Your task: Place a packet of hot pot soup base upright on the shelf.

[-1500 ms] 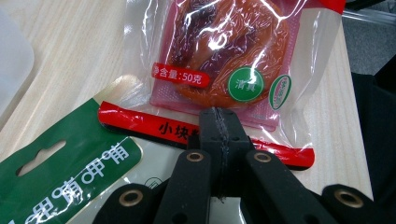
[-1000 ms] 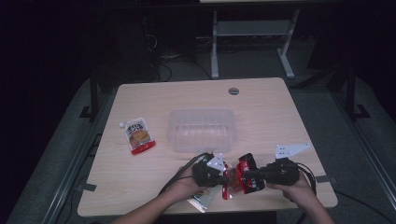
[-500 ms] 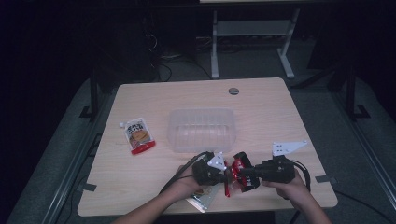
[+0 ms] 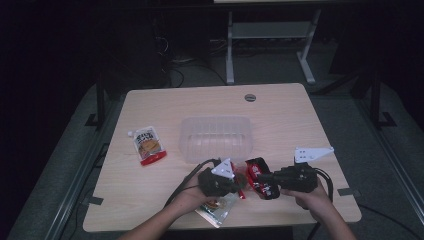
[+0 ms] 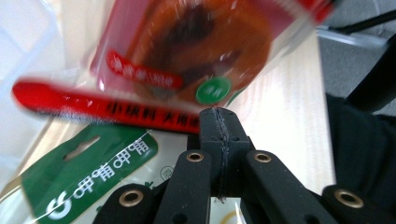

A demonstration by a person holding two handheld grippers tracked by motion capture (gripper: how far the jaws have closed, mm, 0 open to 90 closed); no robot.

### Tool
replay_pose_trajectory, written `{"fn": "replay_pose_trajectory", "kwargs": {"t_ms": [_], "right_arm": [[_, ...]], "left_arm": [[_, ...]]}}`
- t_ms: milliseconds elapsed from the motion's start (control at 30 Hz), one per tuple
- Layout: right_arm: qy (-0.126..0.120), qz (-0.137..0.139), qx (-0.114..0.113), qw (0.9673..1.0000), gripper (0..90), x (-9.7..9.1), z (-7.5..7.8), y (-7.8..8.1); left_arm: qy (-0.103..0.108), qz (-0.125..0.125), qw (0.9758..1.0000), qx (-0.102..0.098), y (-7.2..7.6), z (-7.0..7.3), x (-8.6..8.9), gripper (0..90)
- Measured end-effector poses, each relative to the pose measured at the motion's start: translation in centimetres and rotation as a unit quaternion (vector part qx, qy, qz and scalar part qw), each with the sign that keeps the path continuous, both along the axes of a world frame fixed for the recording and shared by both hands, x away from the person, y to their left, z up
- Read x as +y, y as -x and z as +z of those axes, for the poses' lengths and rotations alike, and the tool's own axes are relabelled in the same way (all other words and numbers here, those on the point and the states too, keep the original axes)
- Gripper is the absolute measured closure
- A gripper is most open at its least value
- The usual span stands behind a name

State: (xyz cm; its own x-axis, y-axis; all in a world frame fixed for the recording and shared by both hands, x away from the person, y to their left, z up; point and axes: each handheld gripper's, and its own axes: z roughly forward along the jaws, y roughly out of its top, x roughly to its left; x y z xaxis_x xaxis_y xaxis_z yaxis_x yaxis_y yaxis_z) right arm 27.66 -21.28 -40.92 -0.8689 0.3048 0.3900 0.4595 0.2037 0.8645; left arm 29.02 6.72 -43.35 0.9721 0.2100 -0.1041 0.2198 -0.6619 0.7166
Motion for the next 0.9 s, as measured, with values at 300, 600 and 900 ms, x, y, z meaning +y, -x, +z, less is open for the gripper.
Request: {"fn": "replay_pose_trajectory", "kwargs": {"t_ms": [300,600,900], "right_arm": [[-0.004,0.005,-0.010,0.9999,90.0,0.3,0.8,0.1],[-0.009,0.004,-0.026,0.9996,90.0,0.8,2.1,-0.1],[-0.017,0.007,-0.041,0.9990,90.0,1.6,3.4,-0.4]], "left_arm": [[0.016,0.016,0.9997,-0.003,0.7,1.9,3.3,89.9],[0.011,0.050,0.9987,0.004,1.6,2.1,7.9,89.8],[0.016,0.091,0.9957,0.013,2.2,2.4,12.4,84.4]]}}
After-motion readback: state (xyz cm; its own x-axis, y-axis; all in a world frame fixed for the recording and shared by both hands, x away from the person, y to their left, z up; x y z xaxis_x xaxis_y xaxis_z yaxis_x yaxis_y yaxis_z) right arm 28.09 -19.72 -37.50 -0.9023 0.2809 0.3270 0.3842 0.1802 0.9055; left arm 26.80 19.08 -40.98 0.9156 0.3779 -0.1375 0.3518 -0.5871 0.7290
